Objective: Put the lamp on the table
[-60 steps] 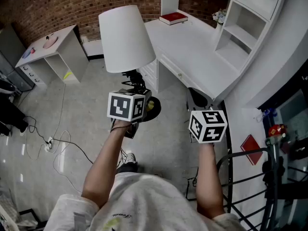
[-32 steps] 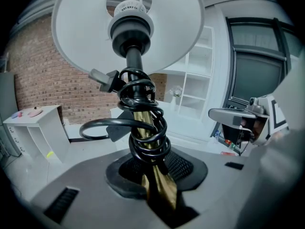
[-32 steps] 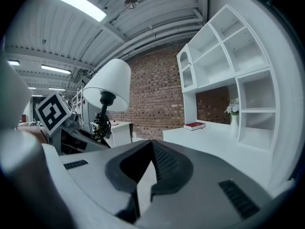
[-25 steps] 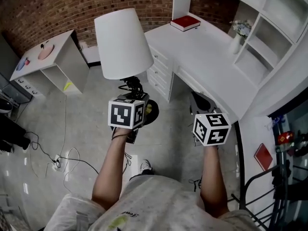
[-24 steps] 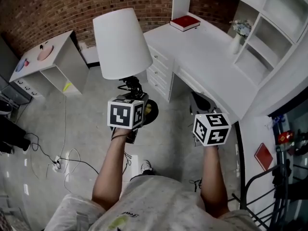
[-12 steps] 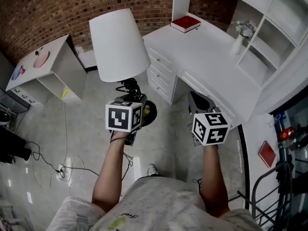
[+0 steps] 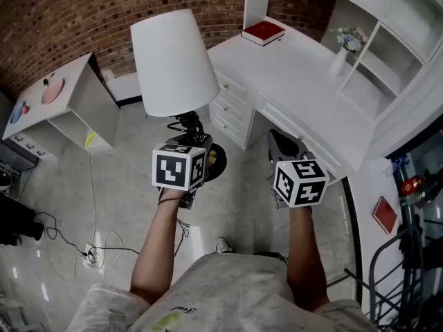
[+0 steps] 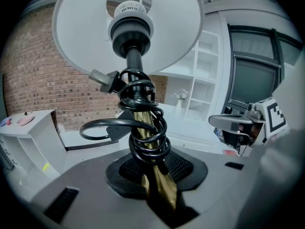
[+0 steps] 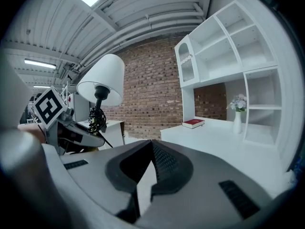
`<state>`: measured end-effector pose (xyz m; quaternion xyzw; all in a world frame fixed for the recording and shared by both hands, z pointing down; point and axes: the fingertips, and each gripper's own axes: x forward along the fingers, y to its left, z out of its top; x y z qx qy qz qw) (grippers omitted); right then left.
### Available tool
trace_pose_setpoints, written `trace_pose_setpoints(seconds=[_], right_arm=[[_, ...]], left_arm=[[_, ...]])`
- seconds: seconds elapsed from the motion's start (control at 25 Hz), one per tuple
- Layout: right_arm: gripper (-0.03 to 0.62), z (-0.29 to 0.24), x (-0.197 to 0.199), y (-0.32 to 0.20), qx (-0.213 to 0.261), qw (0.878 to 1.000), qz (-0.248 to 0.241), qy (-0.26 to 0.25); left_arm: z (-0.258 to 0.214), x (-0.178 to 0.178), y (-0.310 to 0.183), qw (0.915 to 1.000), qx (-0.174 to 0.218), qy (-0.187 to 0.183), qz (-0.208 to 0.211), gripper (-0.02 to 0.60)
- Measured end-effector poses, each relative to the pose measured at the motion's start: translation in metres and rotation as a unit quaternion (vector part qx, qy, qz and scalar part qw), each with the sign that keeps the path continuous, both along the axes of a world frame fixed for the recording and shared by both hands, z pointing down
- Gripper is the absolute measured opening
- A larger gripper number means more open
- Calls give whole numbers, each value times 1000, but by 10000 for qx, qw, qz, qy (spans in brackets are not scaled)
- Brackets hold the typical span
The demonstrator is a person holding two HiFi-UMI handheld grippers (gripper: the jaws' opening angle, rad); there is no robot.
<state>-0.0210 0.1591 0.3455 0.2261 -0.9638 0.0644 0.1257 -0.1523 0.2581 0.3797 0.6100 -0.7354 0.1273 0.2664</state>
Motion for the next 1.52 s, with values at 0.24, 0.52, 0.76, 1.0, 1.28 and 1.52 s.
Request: trace_pose_setpoints(seconds=[0.24,0.52,0.76,1.0,1.28,1.52], right_arm=[[3,0,-9,4,28,10000,46,33],[3,0,-8,3,48,9999,108,15],[3,6,-11,-3,15,9999,136,-20],[3,8,-12,-22,29,9998,172,-84],[3,12,-20,-59,7,9997,212,-125],[3,18,-25,-108,-73,9996,247,-93]], left_arm=[[-1,-5,-2,9999,7,-37,156,109],[-1,-9,-7,9997,12,-98,205,109],[3,-10,-17,9995,-40,-164,257,109],[5,-10,-39,9994,-32,-172,302,109],[8,-19,-78,9991,-55,-213,353,107],[10,-27,-127,9992,-87,-184,352,107]])
